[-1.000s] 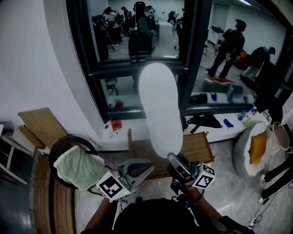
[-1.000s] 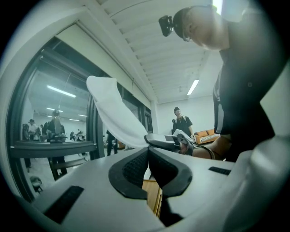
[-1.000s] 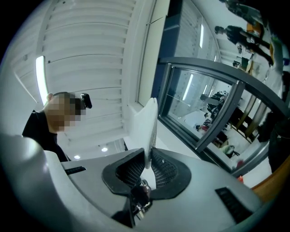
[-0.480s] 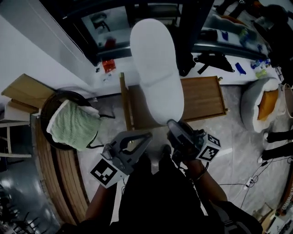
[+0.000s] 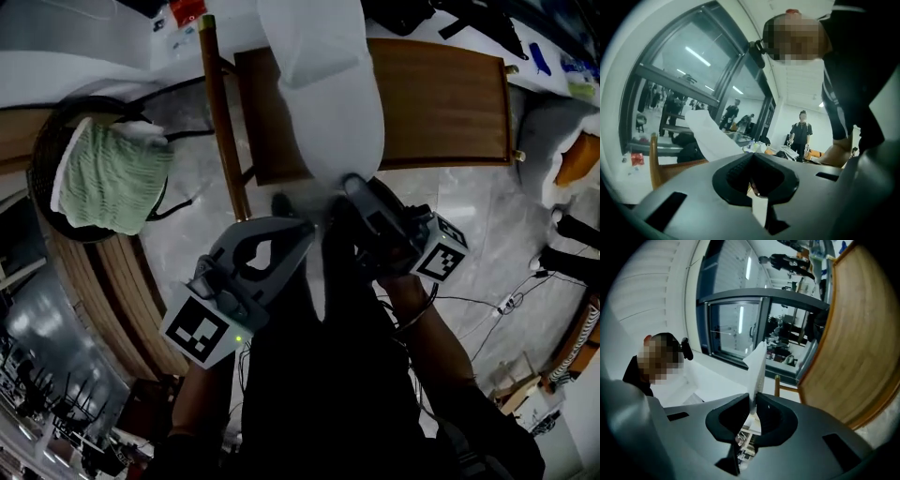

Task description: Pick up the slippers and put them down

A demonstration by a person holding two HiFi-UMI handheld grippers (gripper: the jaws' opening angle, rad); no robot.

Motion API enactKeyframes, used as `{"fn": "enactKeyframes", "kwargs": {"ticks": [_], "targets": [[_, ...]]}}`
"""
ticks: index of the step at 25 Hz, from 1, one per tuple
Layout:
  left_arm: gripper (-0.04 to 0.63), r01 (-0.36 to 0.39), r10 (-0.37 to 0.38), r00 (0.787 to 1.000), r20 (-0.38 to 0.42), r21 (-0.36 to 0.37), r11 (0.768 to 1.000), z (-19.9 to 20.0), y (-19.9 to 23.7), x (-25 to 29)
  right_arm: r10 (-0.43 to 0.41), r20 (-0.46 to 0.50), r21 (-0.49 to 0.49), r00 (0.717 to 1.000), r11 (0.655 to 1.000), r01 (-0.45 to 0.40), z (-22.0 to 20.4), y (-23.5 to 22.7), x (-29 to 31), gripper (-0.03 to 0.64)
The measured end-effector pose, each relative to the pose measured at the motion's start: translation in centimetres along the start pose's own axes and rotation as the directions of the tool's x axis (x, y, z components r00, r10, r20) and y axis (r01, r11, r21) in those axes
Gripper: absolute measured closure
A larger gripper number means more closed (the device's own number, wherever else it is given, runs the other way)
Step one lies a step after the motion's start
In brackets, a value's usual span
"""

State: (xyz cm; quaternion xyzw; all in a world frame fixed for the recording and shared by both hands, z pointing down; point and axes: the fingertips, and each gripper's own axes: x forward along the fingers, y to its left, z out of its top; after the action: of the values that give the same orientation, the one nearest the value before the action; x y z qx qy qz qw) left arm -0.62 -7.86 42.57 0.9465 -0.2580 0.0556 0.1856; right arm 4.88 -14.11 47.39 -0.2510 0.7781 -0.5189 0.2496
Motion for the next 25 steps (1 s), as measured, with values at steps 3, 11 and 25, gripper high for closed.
{"fn": "enactKeyframes", "kwargs": {"ticks": [3, 11, 25], "targets": [[0.583, 0.011, -0.011, 1.0, 0.001, -0.044, 0.999, -2.4, 0.0, 0.8, -0.066, -0.017, 0.072, 0.998, 0.995, 0.067, -2.4, -4.4, -1.3, 0.561], [0.583, 0.034, -0.036, 0.999, -0.013, -0.087, 0.996, -7.1, 0.1, 1.9, -0.149, -0.042, 0.131, 0.988, 0.979, 0.153, -5.5, -12.0, -2.1, 0.561], [0.583, 0.058, -0.059, 0.998, -0.003, -0.138, 0.989, -9.3, -0.3, 2.2, -0.235, -0.086, 0.152, 0.968, 0.957, 0.246, -7.4, -14.4, -3.1, 0.561]]}}
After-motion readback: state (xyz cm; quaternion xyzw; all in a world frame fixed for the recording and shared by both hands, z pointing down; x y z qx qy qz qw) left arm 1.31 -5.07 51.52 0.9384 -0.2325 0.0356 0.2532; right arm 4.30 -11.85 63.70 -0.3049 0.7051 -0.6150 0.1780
